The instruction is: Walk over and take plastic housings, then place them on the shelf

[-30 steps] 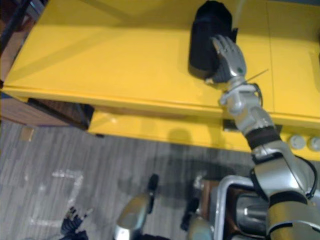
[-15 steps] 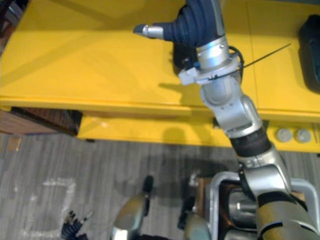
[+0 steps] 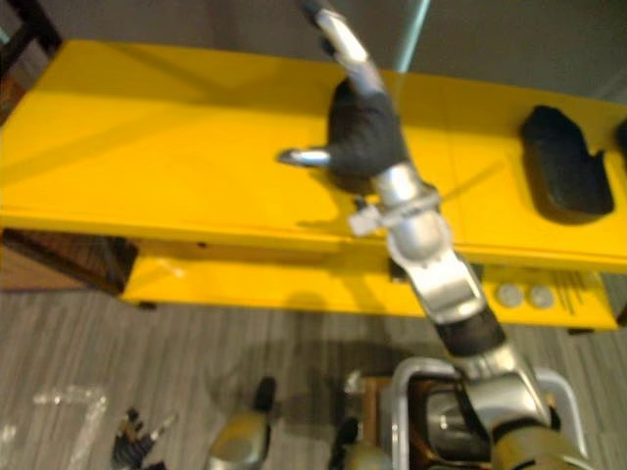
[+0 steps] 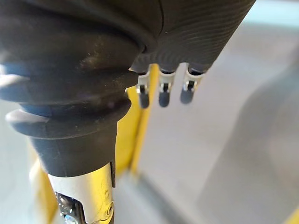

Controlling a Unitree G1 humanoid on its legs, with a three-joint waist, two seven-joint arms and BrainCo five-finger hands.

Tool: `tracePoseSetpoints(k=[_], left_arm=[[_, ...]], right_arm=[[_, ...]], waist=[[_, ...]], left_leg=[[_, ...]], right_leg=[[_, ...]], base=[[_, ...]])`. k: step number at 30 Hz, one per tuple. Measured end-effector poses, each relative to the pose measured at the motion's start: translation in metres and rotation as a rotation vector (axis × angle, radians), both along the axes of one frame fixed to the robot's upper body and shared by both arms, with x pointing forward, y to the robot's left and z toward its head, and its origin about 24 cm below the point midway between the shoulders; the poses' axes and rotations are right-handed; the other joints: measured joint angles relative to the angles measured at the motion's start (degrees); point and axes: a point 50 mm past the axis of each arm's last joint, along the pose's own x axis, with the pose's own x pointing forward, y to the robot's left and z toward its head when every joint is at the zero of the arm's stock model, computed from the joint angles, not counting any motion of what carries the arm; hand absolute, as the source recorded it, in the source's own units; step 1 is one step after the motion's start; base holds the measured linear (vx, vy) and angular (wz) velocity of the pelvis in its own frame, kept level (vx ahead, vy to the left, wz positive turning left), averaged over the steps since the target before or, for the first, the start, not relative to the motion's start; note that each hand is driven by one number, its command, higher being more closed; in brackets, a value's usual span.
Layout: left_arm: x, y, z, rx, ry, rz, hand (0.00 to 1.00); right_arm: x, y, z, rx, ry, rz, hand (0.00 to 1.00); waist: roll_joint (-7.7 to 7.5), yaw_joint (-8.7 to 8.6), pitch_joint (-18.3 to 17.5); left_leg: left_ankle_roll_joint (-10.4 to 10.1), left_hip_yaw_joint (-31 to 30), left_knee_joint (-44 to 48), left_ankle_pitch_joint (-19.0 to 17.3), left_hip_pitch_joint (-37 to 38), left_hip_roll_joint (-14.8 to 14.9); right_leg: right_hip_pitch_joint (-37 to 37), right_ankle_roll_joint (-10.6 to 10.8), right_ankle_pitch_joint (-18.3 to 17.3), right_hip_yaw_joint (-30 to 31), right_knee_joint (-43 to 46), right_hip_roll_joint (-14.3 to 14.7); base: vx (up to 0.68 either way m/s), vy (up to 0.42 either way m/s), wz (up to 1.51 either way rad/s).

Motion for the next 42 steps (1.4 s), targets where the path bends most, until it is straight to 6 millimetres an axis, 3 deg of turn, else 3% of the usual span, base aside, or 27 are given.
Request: tracePoseSetpoints(k=[3,4,6,7,11,14,17,20,25,29,30,32,34,36,37,38,39,42], left_arm=[[0.017,-0.002,0.029,0.038,-0.149,-0.028,0.00],[0.025,-0.005,0.049,0.060,-0.246,-0.046,0.00],[0.030,-0.009,0.065,0.062,-0.327,-0.049,0.00],[0.032,-0.012,0.076,0.064,-0.383,-0.041,0.00],[0.047,-0.031,0.104,0.021,-0.541,-0.069,0.00],[0.065,-0.057,0.126,-0.020,-0.659,-0.166,0.00],[0.076,-0.081,0.140,-0.057,-0.715,-0.283,0.00],[0.077,-0.088,0.143,-0.060,-0.718,-0.327,0.00],[0.081,-0.108,0.142,-0.076,-0.683,-0.399,0.00],[0.089,-0.125,0.147,-0.084,-0.674,-0.484,0.00],[0.089,-0.124,0.146,-0.081,-0.663,-0.486,0.00],[0.083,-0.115,0.133,-0.077,-0.585,-0.446,0.00],[0.069,-0.101,0.115,-0.072,-0.489,-0.384,0.00],[0.061,-0.094,0.108,-0.068,-0.453,-0.356,0.00],[0.060,-0.089,0.110,-0.058,-0.462,-0.336,0.00],[0.058,-0.083,0.110,-0.053,-0.468,-0.314,0.00],[0.057,-0.080,0.110,-0.052,-0.467,-0.300,0.00],[0.058,-0.075,0.118,-0.020,-0.533,-0.266,0.00]], right_arm=[[-0.028,-0.041,-0.028,0.094,0.069,-0.152,0.00],[-0.053,-0.064,-0.054,0.165,0.141,-0.258,0.00],[-0.075,-0.079,-0.077,0.219,0.214,-0.344,0.00],[-0.094,-0.089,-0.096,0.265,0.282,-0.411,0.00],[-0.143,-0.100,-0.142,0.412,0.414,-0.573,0.00],[-0.162,-0.099,-0.155,0.486,0.389,-0.647,0.00],[-0.166,-0.097,-0.158,0.517,0.354,-0.675,0.00],[-0.155,-0.090,-0.156,0.541,0.319,-0.634,0.00],[-0.141,-0.086,-0.169,0.574,0.359,-0.628,0.00],[-0.132,-0.078,-0.169,0.576,0.363,-0.576,0.00],[-0.128,-0.075,-0.168,0.575,0.362,-0.553,0.00],[-0.106,-0.061,-0.159,0.531,0.342,-0.416,0.00],[-0.080,-0.049,-0.151,0.466,0.333,-0.285,0.00],[-0.076,-0.047,-0.150,0.457,0.333,-0.254,0.00],[-0.075,-0.046,-0.152,0.471,0.340,-0.239,0.00],[-0.073,-0.040,-0.152,0.480,0.348,-0.206,0.00],[-0.071,-0.038,-0.152,0.478,0.349,-0.190,0.00],[-0.060,-0.030,-0.142,0.485,0.305,-0.129,0.00]], waist=[[0.10,-2.73,-2.5],[0.45,-4.89,-4.1],[1.04,-6.82,-5.4],[1.60,-8.60,-6.4],[2.81,-13.07,-6.6],[2.79,-15.14,-6.4],[2.88,-15.45,-6.3],[3.18,-15.13,-5.3],[3.83,-15.09,-3.8],[3.84,-15.00,-3.8],[3.76,-14.73,-3.7],[4.53,-12.52,-3.3],[6.32,-9.59,-2.2],[7.75,-8.86,-2.9],[7.65,-8.62,-2.2],[6.11,-7.43,-0.8],[5.52,-6.89,-0.5],[3.89,-6.97,1.4]], left_leg=[[0.4,2.5,-0.1,-0.9,0.9,0.0],[0.5,4.9,-0.2,-1.9,2.0,0.1],[0.6,6.7,-0.7,-2.3,2.5,0.2],[0.6,8.4,-0.7,-2.4,2.5,0.3],[0.2,13.1,-0.7,-3.1,3.4,1.1],[0.3,15.0,-0.7,-3.5,3.4,1.3],[0.3,16.0,-0.7,-3.5,3.7,1.2],[0.3,18.2,-0.6,-3.6,4.3,1.3],[0.5,20.1,0.2,-4.6,4.0,1.3],[0.2,19.8,5.8,-7.5,2.3,2.2],[0.3,18.0,8.4,-8.7,1.7,2.6],[3.1,3.4,19.7,-14.4,-1.6,3.2],[3.0,-7.5,27.5,-20.2,-1.6,3.2],[2.1,-9.5,26.7,-23.3,-1.6,3.2],[-0.2,-8.9,25.4,-23.9,-1.6,3.1],[0.2,-7.3,24.9,-23.2,-2.0,2.2],[0.4,-6.6,24.9,-23.0,-2.9,1.9],[0.6,-7.2,24.4,-21.3,-5.9,0.3]], right_leg=[[-0.1,0.4,0.7,2.7,-0.8,-0.1],[-0.6,0.5,0.8,5.2,-0.9,-0.1],[-1.5,0.6,0.9,7.2,-0.9,0.0],[-2.5,0.8,1.2,8.8,-0.9,0.2],[-3.6,0.8,2.6,13.8,-1.9,1.1],[-4.4,1.0,3.2,15.8,-2.4,1.4],[-4.7,1.3,3.5,17.1,-2.5,1.5],[-5.5,1.5,4.6,19.1,-2.7,1.7],[-6.3,2.1,5.1,20.9,-3.3,1.7],[-6.2,2.2,5.2,22.0,-3.4,2.1],[-6.3,2.2,5.3,22.5,-3.3,2.4],[-6.4,2.1,5.3,27.7,-2.2,4.8],[-6.6,1.4,4.5,34.6,-0.2,8.4],[-8.5,1.5,4.5,35.2,0.6,9.5],[-10.2,1.7,4.5,35.1,1.6,9.0],[-11.8,1.6,4.6,34.5,2.3,7.8],[-12.5,1.6,4.9,34.2,2.2,7.1],[-15.2,0.9,6.0,31.4,2.2,4.7]], base=[[0.00,0.050,-0.61],[0.01,0.050,-0.68],[0.00,0.042,-0.69],[0.00,0.025,-0.61],[-0.02,0.018,-0.65],[-0.04,0.000,-0.38],[-0.02,0.011,-0.17],[-0.01,0.024,-0.39],[-0.01,0.010,-0.19],[0.03,0.003,-0.09],[0.00,0.012,-0.69],[-0.02,0.083,-1.40],[-0.12,0.257,-1.82],[-0.14,0.190,-0.71],[-0.18,0.139,-0.35],[-0.25,0.141,-0.34],[-0.23,0.089,-0.29],[-0.12,0.045,0.16]])
